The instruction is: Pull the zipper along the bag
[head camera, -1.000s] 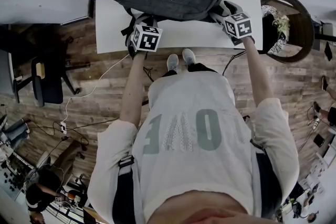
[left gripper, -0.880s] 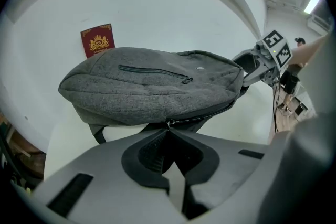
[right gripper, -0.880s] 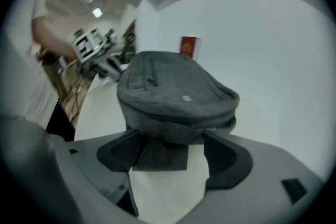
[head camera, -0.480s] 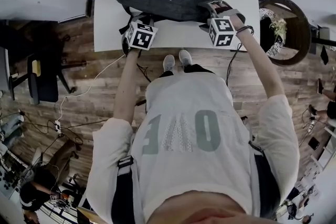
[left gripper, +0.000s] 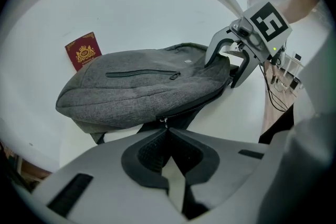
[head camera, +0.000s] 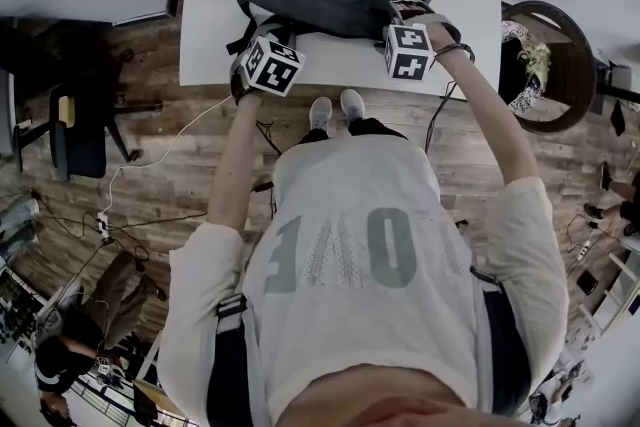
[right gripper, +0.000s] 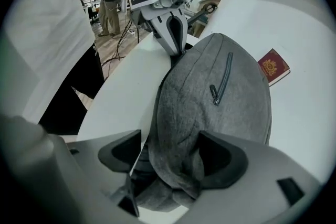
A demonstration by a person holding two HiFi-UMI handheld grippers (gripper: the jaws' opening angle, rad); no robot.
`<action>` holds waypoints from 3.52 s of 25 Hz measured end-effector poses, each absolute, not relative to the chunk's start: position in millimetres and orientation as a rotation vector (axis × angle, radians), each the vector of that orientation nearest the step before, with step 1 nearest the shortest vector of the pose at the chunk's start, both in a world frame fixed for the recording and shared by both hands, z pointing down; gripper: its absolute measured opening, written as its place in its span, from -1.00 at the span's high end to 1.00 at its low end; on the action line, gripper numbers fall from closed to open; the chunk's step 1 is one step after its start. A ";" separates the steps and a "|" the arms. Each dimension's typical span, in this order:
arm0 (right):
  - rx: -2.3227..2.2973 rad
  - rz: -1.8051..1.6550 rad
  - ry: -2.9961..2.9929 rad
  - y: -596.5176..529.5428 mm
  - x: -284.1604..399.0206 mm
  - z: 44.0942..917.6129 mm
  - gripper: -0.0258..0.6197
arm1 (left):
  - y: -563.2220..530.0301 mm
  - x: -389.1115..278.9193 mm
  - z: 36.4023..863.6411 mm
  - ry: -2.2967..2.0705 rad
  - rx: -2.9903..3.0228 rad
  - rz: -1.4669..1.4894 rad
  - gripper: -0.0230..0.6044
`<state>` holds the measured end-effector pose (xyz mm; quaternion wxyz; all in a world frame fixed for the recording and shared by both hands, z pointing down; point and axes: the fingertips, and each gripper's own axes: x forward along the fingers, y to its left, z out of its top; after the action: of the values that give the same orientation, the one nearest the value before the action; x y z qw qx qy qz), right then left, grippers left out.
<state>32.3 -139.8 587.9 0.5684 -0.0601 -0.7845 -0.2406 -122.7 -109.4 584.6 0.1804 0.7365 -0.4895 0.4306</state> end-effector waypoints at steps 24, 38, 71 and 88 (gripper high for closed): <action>-0.062 -0.368 -1.998 -95.7 -13.8 578.8 0.01 | -65.6 -43.6 592.8 -1.222 2.148 1.139 0.84; -0.146 -0.686 -2.102 -105.6 -40.9 499.2 -0.06 | -34.5 -193.4 591.3 -1.524 1.865 1.144 0.84; -0.515 -0.665 -1.777 -96.2 -17.6 595.0 -0.10 | -8.6 -232.0 577.9 -1.542 1.841 1.235 0.84; -0.512 -0.654 -1.776 -96.4 -18.4 594.3 -0.10 | 12.6 -117.9 558.6 -1.396 1.963 1.114 0.84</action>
<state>-18.4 -96.4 594.3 0.5567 -0.2171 -0.7524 -0.2772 -117.9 12.6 558.6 0.2416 0.7178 -0.5105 0.4073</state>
